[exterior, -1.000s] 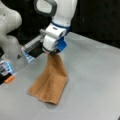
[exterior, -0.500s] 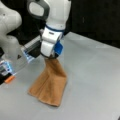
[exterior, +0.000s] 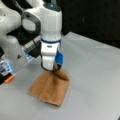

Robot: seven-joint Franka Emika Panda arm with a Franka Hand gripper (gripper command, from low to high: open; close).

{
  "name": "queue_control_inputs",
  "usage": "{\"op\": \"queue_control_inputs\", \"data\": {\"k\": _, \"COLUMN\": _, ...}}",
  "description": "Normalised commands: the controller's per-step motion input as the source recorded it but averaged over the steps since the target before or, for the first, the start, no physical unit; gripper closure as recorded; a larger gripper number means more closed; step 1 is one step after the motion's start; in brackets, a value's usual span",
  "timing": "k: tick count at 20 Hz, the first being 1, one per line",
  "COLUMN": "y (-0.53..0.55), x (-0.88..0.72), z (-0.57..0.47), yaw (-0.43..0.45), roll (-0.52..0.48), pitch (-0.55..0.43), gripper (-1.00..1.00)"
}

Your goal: Folding a towel twice

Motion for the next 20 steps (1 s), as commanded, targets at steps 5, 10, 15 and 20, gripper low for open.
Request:
{"op": "queue_control_inputs", "data": {"k": 5, "y": -0.09, "x": 0.24, "z": 0.02, "yaw": 0.023, "roll": 0.146, "pitch": 0.05, "gripper": 1.0}}
{"op": "queue_control_inputs", "data": {"k": 10, "y": -0.25, "x": 0.37, "z": 0.23, "yaw": 0.053, "roll": 0.116, "pitch": 0.154, "gripper": 1.0}}
{"op": "queue_control_inputs", "data": {"k": 15, "y": -0.45, "x": 0.64, "z": 0.21, "yaw": 0.121, "roll": 0.091, "pitch": 0.187, "gripper": 1.0}}
{"op": "queue_control_inputs", "data": {"k": 20, "y": -0.25, "x": 0.59, "z": 0.09, "yaw": 0.079, "roll": 0.099, "pitch": 0.164, "gripper": 1.0}}
